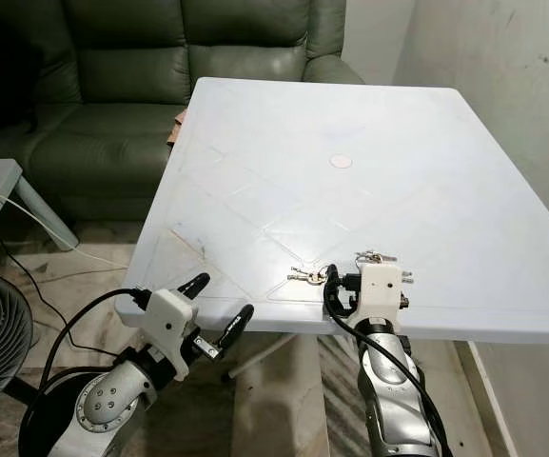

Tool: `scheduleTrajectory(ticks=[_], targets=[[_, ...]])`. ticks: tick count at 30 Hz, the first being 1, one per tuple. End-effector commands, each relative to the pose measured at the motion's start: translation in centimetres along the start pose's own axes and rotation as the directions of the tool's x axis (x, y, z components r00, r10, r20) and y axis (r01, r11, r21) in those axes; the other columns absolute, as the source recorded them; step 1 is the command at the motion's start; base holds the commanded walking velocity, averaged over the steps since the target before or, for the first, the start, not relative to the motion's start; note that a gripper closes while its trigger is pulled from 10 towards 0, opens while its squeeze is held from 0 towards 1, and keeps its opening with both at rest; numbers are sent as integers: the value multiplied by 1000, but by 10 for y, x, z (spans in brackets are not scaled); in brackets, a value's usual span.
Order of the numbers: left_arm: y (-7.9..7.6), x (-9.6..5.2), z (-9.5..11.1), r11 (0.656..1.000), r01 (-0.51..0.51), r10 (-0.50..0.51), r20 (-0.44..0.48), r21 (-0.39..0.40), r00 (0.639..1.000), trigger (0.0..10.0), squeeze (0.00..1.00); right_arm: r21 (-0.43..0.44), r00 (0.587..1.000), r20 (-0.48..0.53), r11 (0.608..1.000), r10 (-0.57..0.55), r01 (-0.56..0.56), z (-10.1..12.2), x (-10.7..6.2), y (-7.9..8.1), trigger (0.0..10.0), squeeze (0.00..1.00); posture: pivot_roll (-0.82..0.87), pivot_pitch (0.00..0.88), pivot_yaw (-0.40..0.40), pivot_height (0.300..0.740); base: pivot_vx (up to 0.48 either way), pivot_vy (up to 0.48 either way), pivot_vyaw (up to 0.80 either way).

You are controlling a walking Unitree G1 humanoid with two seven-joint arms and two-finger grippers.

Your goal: Hang keys on a hook

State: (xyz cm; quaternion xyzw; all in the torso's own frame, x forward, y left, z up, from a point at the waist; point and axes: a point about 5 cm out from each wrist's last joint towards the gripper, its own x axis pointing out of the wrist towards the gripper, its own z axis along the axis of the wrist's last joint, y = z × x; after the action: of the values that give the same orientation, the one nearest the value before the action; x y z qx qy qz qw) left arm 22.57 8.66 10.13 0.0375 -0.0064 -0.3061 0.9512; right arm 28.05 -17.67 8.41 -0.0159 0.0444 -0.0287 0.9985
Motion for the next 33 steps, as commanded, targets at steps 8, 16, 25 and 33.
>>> scheduleTrajectory(ticks=[8, 16, 25, 33], targets=[[-2, -4, 3, 1000, 13, -13, -9, 11, 1000, 10000, 0, 78, 997, 82, 997, 11, -17, 3, -5, -20, 10000, 0, 11, 130, 0, 740, 0, 0, 0], [-3, -4, 3, 1000, 17, -16, -13, 11, 1000, 10000, 0, 110, 994, 97, 992, 56, -67, 0, -11, -29, 10000, 0, 11, 136, 3, 740, 0, 0, 0], [-3, -4, 3, 1000, 13, -13, -18, 9, 1000, 10000, 0, 87, 995, 45, 992, 84, -88, -7, -11, -40, 10000, 0, 12, 138, 5, 740, 0, 0, 0], [-3, -5, 3, 1000, 11, -11, -18, 11, 1000, 10000, 0, 84, 995, 44, 992, 86, -89, -6, -8, -43, 4980, 0, 16, 137, 5, 740, 0, 0, 0]])
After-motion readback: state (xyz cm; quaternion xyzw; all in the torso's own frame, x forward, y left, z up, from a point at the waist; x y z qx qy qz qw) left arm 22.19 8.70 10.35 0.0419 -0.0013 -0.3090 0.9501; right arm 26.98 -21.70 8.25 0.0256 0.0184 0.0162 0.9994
